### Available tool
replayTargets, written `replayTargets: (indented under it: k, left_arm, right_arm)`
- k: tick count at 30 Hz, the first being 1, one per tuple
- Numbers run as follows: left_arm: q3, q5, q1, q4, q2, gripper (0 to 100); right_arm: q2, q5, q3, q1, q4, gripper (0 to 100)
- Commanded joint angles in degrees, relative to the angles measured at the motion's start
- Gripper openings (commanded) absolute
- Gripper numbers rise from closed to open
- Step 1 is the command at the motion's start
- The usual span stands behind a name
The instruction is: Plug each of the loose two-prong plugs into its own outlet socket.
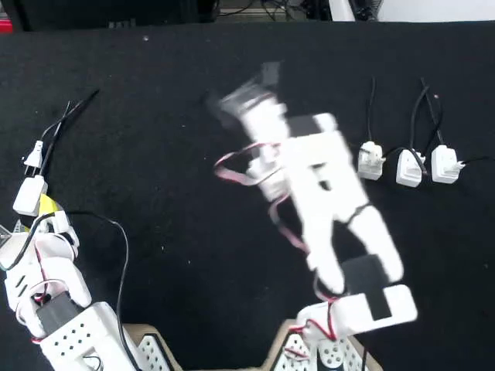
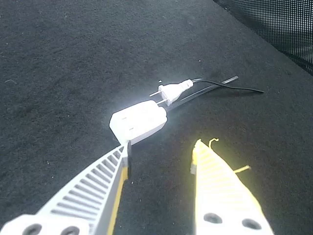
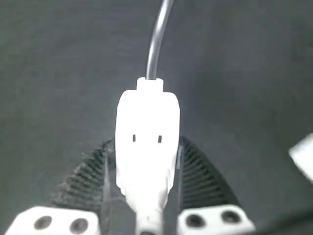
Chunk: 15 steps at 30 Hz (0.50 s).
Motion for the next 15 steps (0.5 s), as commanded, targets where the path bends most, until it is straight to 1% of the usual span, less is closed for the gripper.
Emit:
replayTargets:
  k: [1, 4, 8, 12, 15]
  left_arm:
    - [-3.2, 0.5, 0.1, -1.0, -0.4, 21]
    - [-3.2, 0.5, 0.1, -1.0, -0.4, 21]
    - [-3.2, 0.5, 0.1, -1.0, -0.4, 21]
    - [-3.2, 0.5, 0.1, -0.9, -0.4, 21]
    - [-3.2, 0.5, 0.1, -0.7, -0.4, 21]
  right_arm:
    - [1.9, -5.0, -10.1, 12.6, 2.7, 1.1]
    - [5.8, -5.1, -15.3, 16.2, 5.0, 1.1]
    - [12.9, -5.5, -22.6, 17.9, 6.7, 1.1]
    - [22.8, -12.0, -29.4, 17.8, 6.3, 1.1]
    - [30.5, -16.5, -38.2, 18.3, 6.9, 1.1]
